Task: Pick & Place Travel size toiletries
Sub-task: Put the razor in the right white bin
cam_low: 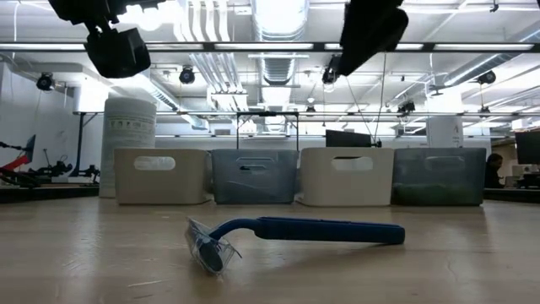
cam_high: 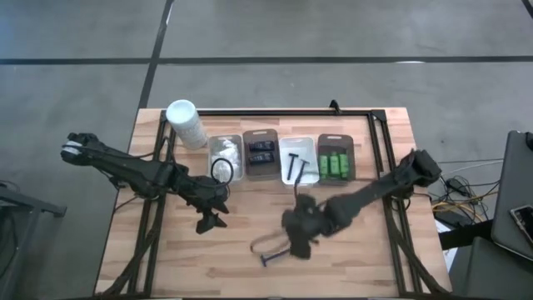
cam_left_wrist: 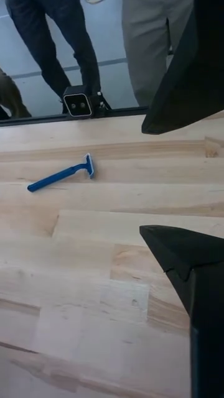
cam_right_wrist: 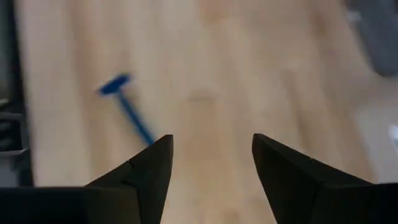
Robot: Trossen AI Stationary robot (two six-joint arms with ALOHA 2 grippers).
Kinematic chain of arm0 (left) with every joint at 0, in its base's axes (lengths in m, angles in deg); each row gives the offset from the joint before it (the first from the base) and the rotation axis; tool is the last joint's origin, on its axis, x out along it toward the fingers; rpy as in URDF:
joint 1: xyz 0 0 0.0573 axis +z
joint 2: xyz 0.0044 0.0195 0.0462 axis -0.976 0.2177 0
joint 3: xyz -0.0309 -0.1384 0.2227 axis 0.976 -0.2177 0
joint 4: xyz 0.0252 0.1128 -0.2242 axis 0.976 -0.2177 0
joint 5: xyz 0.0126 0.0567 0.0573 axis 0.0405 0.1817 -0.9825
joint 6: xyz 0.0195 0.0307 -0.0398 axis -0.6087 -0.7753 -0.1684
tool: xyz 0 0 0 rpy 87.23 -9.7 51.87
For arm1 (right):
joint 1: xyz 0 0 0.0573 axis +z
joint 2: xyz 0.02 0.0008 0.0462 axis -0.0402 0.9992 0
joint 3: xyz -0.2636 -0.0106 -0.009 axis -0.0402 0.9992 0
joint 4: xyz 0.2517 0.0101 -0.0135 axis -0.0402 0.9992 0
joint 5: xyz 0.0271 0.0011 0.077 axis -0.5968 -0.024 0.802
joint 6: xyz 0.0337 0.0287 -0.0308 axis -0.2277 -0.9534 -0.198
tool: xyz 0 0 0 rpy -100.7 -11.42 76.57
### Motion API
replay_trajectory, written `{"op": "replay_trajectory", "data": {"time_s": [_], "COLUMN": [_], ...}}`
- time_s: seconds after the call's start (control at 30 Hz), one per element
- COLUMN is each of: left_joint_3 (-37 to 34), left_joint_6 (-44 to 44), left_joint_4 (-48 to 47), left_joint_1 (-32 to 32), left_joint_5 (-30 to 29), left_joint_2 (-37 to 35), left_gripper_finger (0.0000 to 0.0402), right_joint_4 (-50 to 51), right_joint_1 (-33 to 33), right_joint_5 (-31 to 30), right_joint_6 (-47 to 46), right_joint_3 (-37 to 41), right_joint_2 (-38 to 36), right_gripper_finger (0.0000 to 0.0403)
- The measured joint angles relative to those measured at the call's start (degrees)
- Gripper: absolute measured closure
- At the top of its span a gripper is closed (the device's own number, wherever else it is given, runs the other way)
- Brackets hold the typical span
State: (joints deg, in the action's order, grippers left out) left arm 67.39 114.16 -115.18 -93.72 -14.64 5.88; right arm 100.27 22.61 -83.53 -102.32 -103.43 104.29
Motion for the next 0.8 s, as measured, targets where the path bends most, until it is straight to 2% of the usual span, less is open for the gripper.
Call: {"op": "replay_trajectory", "data": {"time_s": [0.1, 0.23, 0.4, 0.63, 0.8], "left_joint_3": [0.0, 0.0, 0.0, 0.0, 0.0], "left_joint_6": [-0.2, -0.3, -0.1, -0.1, 0.0], "left_joint_4": [0.0, 0.0, 0.0, -0.1, -0.1], "left_joint_1": [0.0, 0.0, 0.0, 0.0, 0.0], "left_joint_5": [0.0, 0.1, 0.1, 0.1, 0.1], "left_joint_2": [0.0, 0.0, 0.0, 0.0, 0.0], "left_gripper_finger": [0.0145, 0.0145, 0.0145, 0.0145, 0.0145], "right_joint_4": [-7.3, -9.9, -8.5, 2.9, 3.5], "right_joint_1": [2.9, 4.1, 4.3, 4.6, 4.8], "right_joint_5": [1.3, 2.9, 4.2, 5.3, 5.3], "right_joint_6": [2.6, 3.8, 4.8, 10.4, 15.0], "right_joint_3": [-0.3, -3.6, -9.7, -20.7, -25.3], "right_joint_2": [2.9, 8.3, 15.8, 25.2, 29.2], "right_gripper_finger": [0.0192, 0.0188, 0.0166, 0.0129, 0.0114]}}
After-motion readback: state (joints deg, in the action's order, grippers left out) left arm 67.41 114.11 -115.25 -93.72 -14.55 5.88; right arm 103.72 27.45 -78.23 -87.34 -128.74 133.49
